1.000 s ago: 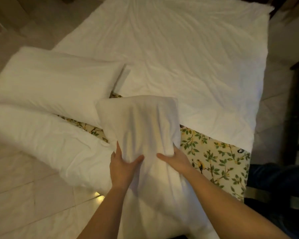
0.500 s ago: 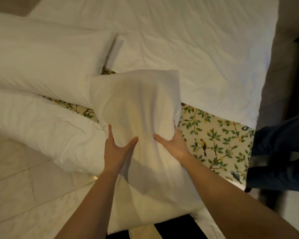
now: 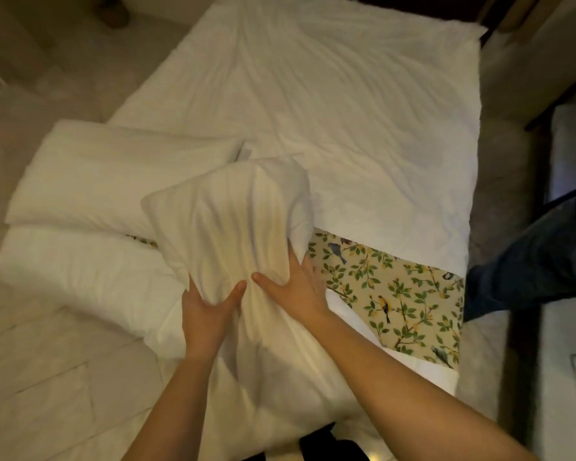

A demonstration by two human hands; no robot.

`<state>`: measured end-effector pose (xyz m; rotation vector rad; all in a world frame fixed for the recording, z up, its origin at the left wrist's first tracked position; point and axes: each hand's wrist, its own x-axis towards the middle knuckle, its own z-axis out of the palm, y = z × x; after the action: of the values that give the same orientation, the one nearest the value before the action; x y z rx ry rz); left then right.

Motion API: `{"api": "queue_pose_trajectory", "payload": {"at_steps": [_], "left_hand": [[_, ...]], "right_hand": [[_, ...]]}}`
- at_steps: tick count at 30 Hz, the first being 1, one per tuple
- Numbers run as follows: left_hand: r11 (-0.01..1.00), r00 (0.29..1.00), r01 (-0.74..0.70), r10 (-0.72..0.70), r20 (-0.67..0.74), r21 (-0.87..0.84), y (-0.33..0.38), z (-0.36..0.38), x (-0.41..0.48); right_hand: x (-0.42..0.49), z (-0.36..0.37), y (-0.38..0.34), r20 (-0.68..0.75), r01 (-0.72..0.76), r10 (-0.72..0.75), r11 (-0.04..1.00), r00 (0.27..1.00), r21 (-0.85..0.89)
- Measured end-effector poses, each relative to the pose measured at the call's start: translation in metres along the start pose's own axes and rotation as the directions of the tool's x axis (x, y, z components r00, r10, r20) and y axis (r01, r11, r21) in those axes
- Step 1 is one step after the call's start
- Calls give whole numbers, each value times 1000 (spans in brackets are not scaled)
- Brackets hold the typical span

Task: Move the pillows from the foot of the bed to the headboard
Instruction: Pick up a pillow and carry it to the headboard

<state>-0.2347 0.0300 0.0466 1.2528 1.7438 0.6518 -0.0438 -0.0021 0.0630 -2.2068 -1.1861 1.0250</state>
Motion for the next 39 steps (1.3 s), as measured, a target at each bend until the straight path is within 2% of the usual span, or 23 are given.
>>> {"api": "queue_pose_trajectory", "payload": {"at_steps": [6, 13, 24, 32, 39], "left_hand": [[999, 991, 26, -30, -134, -30, 27, -98, 13], [998, 966, -24, 9, -258, -56, 29, -224, 49], [997, 924, -19, -11, -383, -75, -27, -406, 108], [976, 890, -15, -86, -447, -218, -68, -498, 152], [975, 855, 24, -135, -500, -222, -100, -573, 223]], "right_hand": [[-10, 17, -109, 30, 145, -143, 986, 989, -83], [-19, 80, -224, 42, 271, -271, 963, 962, 10], [-41, 211, -379, 155, 324, -317, 946, 936, -17], [-35, 294, -474, 230, 396, -368, 914, 901, -86], [1, 381, -554, 302, 410, -371, 909, 878, -77]]}}
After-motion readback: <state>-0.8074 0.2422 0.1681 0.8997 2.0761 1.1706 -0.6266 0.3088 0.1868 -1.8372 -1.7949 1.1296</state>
